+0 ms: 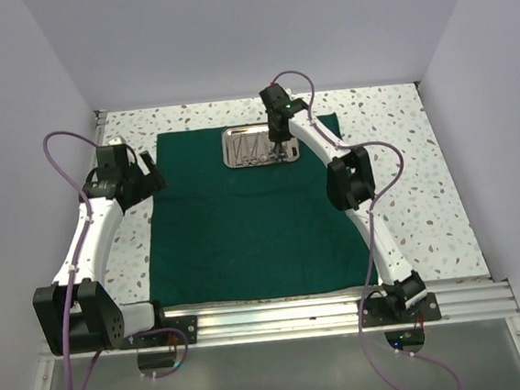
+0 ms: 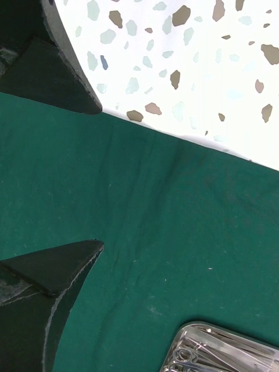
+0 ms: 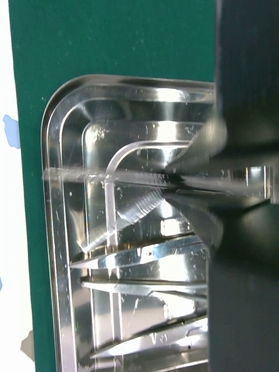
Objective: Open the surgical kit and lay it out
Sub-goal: Pick up the medical item from the container.
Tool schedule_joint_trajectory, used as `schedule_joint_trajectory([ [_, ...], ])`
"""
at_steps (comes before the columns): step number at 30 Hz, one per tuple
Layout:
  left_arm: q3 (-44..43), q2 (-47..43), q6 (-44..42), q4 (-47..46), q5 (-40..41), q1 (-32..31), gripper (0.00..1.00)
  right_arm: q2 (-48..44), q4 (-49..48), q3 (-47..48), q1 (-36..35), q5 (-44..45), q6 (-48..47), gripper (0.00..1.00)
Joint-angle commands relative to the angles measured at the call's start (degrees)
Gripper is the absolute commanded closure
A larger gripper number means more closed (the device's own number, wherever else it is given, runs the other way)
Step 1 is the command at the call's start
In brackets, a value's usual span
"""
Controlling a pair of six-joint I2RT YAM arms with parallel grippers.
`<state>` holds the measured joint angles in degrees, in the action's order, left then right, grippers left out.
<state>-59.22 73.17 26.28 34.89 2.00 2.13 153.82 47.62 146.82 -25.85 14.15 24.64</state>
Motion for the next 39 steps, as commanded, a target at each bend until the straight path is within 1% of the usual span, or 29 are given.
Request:
schedule_joint_trajectory([
  [1,0.5,-1.3,-1.5,-0.3,0.7,-0.1,0.07,0.8,1.9,-1.6,0.0,1.4,-1.1,0.83],
  [3,0.6,-1.0,-1.7,-0.3,0.7,0.0,0.07,1.0,2.1,-1.9,0.0,1.7,-1.3,0.92],
  [7,0.6,-0.9,-1.8,-0.2,0.5,0.0,0.07,1.2,2.7,-1.8,0.0,2.0,-1.7,0.94],
  [9,0.6,-0.9,-1.9,-0.3,0.5,0.0,0.07,1.0,2.7,-1.7,0.0,2.4,-2.1,0.98],
  [11,0.5,-0.9,-1.9,-0.4,0.5,-0.1,0.07,0.3,2.8,-1.5,0.0,3.0,-2.2,0.99],
  [13,0.6,-0.8,-2.0,-0.5,0.2,0.0,0.07,-1.1,2.9,-1.7,0.1,3.9,-2.7,0.99],
  [14,0.7,-0.7,-2.0,-0.5,0.1,0.0,0.07,-1.7,2.8,-1.8,0.2,4.0,-2.8,0.98],
  [15,0.9,-0.6,-2.0,-0.6,0.0,0.0,0.07,-2.2,2.8,-2.2,0.2,4.0,-3.0,0.94],
  [17,0.9,0.0,-1.9,-1.0,-0.3,0.0,0.07,-3.8,2.6,-3.2,0.2,4.0,-3.2,0.92],
  [23,1.1,0.5,-1.9,-1.5,-0.9,-0.1,0.08,-5.5,2.8,-4.0,0.2,4.0,-3.2,0.93],
  [29,2.0,0.6,-1.8,-2.0,-1.3,0.0,0.08,-6.7,2.7,-2.9,0.2,4.0,-3.0,1.00],
  [39,2.8,1.4,-1.4,-3.3,-1.7,0.0,0.09,-10.6,2.5,-2.1,0.4,2.8,-2.4,1.00],
])
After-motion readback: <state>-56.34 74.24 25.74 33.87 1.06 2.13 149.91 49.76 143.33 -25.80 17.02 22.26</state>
